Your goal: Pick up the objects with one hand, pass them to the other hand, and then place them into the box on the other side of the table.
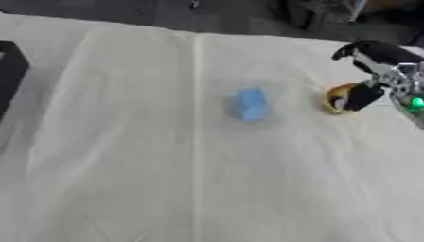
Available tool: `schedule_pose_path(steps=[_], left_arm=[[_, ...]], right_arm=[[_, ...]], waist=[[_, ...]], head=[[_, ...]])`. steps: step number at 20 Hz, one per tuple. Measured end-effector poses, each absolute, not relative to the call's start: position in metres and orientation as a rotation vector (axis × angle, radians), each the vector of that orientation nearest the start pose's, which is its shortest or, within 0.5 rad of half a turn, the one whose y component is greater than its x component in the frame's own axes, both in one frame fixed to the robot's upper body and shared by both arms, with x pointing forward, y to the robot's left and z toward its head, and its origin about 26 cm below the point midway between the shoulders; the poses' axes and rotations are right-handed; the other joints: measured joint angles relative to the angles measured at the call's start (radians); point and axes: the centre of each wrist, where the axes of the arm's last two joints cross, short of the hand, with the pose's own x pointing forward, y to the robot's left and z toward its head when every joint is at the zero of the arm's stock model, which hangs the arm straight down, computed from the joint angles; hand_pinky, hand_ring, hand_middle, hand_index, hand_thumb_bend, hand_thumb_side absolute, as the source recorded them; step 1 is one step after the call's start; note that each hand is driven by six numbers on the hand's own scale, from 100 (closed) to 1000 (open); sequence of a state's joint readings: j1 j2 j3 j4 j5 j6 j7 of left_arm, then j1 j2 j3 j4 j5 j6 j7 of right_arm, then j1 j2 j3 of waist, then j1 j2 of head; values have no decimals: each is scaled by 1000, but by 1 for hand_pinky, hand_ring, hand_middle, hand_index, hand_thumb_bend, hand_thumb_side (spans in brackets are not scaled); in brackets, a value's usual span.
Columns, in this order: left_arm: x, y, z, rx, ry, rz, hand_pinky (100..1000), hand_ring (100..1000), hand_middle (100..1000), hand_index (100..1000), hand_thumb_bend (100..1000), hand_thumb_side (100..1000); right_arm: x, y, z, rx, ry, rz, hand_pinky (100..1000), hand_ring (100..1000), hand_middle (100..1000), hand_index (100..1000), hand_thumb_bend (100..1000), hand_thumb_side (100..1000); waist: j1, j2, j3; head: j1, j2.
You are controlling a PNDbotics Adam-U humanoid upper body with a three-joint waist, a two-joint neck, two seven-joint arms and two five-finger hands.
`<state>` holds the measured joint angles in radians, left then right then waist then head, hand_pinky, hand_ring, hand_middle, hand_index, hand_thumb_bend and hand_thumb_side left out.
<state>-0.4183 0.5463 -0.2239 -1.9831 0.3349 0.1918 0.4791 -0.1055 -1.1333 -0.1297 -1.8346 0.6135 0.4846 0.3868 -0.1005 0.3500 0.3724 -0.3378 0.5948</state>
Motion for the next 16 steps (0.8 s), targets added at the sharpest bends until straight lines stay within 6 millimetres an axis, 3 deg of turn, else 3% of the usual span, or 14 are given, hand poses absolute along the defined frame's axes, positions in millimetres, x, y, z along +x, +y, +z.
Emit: schedule_pose_path(steps=[9,16], left_arm=[[303,234,214,148,-2068,-76,964,530,715,867,494,810],[303,235,211,168,-2049,-59,964,528,712,865,492,809]], right_arm=[[281,-428,266,-1416,-814,1048,1000,961,938,915,481,100],[277,-435,265,-1389,-764,1052,1000,978,958,922,479,100]], waist=[[0,11,9],[-6,18,7]], head=[[-17,-9],[-17,-9]])
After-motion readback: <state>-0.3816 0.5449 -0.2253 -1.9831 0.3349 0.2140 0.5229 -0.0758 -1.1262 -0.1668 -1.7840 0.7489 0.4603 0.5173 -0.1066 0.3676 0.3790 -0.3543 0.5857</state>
